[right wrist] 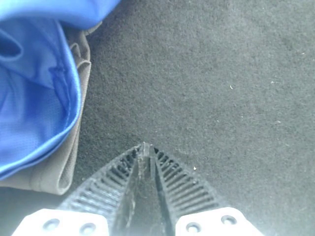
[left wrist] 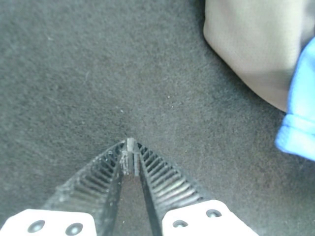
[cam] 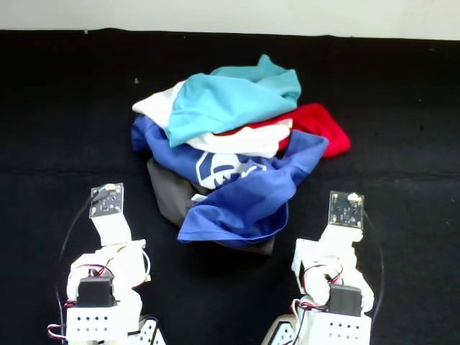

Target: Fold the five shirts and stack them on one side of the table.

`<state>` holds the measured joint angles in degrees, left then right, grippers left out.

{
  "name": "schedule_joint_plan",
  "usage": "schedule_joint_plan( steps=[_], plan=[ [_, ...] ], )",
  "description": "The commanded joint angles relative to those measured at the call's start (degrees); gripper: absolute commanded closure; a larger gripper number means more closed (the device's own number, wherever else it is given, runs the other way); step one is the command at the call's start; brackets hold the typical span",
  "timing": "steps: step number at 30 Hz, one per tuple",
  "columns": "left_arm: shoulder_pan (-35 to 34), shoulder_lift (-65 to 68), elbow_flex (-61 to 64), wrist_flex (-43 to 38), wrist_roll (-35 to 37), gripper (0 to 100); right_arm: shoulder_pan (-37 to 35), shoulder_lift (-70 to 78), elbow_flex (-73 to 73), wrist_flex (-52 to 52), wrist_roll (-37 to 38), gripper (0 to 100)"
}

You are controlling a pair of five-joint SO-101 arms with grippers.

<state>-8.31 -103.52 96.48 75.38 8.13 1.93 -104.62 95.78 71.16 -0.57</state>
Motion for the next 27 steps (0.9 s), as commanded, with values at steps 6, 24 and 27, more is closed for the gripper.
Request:
schedule_joint_plan(
  steps=[6, 24, 27],
  plan=[
    [0.3, -0.2, 0.7, 0.3, 0.7, 99, -0.5, -0.6, 7.9, 0.3, -0.4, 97.9],
    [7.8, -0.1, -6.8, -30.5, -12.9, 81, -0.5, -0.6, 7.9, 0.3, -0.4, 97.9],
    [11.6, 2.7, -16.4, -30.3, -8.8, 80, -0.5, -0.6, 7.9, 0.3, -0.4, 97.9]
  ],
)
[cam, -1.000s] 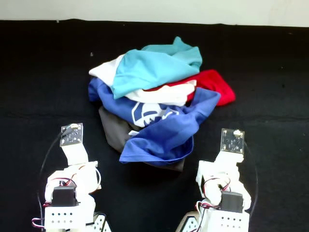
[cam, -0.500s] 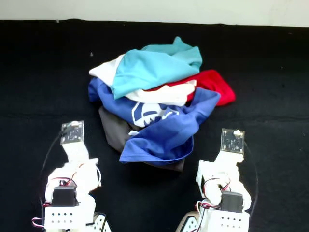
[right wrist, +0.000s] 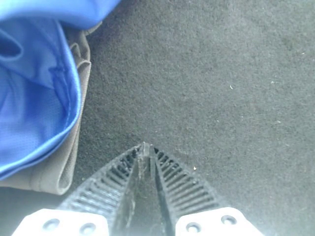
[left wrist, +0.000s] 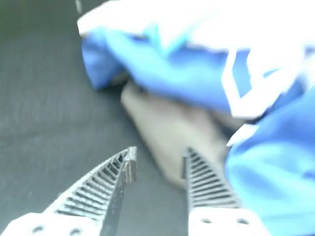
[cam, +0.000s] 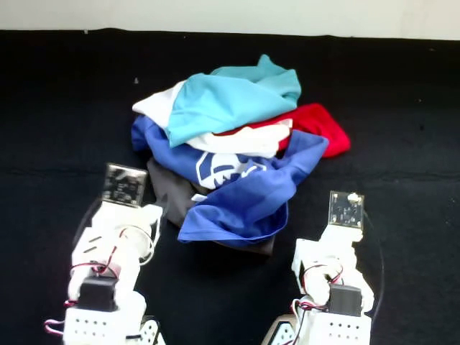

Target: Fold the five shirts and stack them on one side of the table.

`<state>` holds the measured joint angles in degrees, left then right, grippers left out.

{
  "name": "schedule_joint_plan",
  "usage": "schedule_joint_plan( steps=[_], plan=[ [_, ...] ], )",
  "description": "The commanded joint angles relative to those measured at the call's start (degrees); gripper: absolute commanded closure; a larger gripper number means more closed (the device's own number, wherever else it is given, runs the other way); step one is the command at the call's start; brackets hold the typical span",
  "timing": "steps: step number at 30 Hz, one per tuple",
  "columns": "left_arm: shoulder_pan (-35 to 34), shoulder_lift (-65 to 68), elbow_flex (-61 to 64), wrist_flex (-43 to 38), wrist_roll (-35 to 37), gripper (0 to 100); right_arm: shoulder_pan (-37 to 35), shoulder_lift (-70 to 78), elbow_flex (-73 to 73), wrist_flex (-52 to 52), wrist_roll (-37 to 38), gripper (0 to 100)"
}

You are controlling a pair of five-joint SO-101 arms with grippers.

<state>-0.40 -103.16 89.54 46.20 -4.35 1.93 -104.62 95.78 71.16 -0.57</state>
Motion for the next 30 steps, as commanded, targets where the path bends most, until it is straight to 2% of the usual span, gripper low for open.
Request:
schedule_joint_plan(
  steps=[1, 7, 12, 17, 25, 28, 30],
  plan=[
    [5.7, 5.1, -12.7, -0.3, 4.0, 80, -0.5, -0.6, 7.9, 0.3, -0.4, 97.9],
    [13.8, 37.4, -35.5, 7.0, 6.7, 78, -0.5, -0.6, 7.9, 0.3, -0.4, 97.9],
    [14.2, 65.9, -55.3, 8.0, 10.8, 76, -0.5, -0.6, 7.9, 0.3, -0.4, 97.9],
    [15.2, 92.1, -71.5, 4.9, 11.0, 76, -0.5, -0.6, 7.9, 0.3, -0.4, 97.9],
    [14.8, 129.5, -94.1, 5.8, 10.5, 77, -0.5, -0.6, 7.9, 0.3, -0.4, 97.9],
    [12.0, 137.6, -103.1, 12.6, 10.5, 80, -0.5, -0.6, 7.9, 0.3, -0.4, 97.9],
    [9.3, 141.7, -109.2, 18.6, 9.1, 88, -0.5, -0.6, 7.9, 0.3, -0.4, 97.9]
  ],
)
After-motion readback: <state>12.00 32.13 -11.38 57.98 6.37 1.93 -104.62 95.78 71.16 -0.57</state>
